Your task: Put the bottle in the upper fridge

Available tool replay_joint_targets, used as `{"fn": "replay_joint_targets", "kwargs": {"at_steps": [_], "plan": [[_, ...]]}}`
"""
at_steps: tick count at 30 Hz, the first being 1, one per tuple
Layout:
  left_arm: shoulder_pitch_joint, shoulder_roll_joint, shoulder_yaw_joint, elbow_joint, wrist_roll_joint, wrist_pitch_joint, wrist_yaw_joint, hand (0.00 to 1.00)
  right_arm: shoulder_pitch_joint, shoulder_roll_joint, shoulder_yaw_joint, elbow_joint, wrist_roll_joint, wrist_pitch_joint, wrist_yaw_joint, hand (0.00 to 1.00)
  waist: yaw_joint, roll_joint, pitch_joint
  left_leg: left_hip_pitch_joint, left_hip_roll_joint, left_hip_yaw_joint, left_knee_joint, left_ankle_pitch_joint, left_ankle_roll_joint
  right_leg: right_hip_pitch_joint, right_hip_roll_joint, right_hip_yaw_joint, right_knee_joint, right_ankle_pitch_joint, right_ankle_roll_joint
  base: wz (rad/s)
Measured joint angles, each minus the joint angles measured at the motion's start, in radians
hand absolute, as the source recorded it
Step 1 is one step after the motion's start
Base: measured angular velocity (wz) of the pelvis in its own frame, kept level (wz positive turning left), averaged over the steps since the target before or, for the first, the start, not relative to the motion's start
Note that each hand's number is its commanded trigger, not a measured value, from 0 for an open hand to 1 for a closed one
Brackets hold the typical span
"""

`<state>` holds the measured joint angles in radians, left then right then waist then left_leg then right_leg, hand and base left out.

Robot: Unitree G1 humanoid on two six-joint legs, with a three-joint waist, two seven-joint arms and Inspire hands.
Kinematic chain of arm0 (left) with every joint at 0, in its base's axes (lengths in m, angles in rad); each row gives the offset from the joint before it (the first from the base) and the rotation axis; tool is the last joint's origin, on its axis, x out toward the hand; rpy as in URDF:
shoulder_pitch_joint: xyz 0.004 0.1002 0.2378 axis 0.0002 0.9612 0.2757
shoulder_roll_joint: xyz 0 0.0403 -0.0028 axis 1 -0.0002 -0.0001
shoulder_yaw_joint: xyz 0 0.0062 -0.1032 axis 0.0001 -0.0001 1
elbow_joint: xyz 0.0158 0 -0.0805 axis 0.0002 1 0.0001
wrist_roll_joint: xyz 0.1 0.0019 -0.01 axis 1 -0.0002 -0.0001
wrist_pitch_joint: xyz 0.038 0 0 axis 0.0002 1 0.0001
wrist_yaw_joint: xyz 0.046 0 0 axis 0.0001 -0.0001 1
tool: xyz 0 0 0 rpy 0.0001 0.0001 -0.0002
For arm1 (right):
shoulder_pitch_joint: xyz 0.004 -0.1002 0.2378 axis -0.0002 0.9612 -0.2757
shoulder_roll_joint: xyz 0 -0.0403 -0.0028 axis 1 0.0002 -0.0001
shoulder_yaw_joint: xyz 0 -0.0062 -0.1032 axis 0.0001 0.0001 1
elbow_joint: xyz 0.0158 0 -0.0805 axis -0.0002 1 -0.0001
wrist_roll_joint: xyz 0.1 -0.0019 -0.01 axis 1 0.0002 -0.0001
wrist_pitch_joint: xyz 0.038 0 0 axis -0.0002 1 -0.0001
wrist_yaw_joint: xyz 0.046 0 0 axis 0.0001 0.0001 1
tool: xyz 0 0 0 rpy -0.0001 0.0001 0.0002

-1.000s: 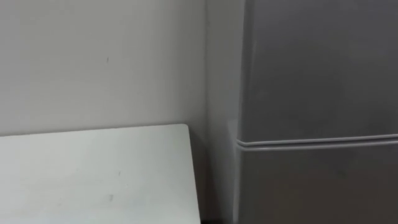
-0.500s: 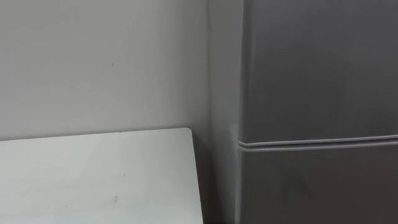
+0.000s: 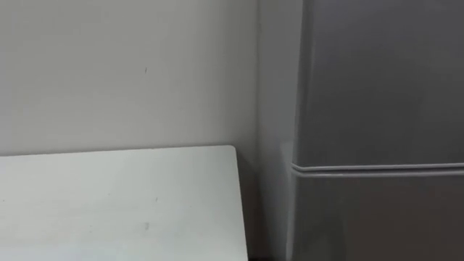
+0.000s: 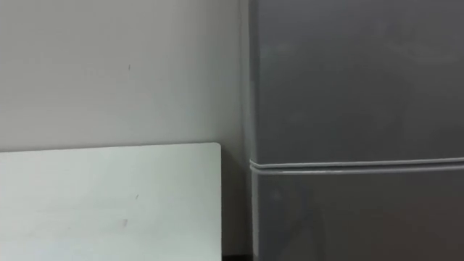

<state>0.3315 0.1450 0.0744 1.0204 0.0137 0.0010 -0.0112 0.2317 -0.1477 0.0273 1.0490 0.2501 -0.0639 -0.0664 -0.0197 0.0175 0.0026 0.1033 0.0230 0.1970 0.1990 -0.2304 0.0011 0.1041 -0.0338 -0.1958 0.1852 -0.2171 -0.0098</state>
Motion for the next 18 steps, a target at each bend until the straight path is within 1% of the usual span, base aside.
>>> {"fn": "replay_joint_targets", "kwargs": {"at_steps": [5, 18], "plan": [[0.000, 0.002, 0.000, 0.000, 0.001, 0.000, 0.003, 0.00, -0.007, -0.002, 0.000, 0.021, -0.002, 0.000, 0.028, 0.00, 0.001, -0.007, 0.0036, -0.003, -0.001, -0.009, 0.003, 0.000, 0.000, 0.000, 0.001, -0.002, 0.000, 0.000, 0.000, 0.04], [-0.008, 0.003, 0.000, 0.000, 0.000, -0.003, 0.007, 0.00, -0.026, -0.002, -0.005, 0.045, -0.003, 0.000, 0.049, 0.00, 0.001, -0.012, 0.0034, -0.006, 0.000, -0.009, 0.007, 0.000, 0.000, 0.000, 0.000, -0.001, 0.000, 0.000, 0.000, 0.00]]}}
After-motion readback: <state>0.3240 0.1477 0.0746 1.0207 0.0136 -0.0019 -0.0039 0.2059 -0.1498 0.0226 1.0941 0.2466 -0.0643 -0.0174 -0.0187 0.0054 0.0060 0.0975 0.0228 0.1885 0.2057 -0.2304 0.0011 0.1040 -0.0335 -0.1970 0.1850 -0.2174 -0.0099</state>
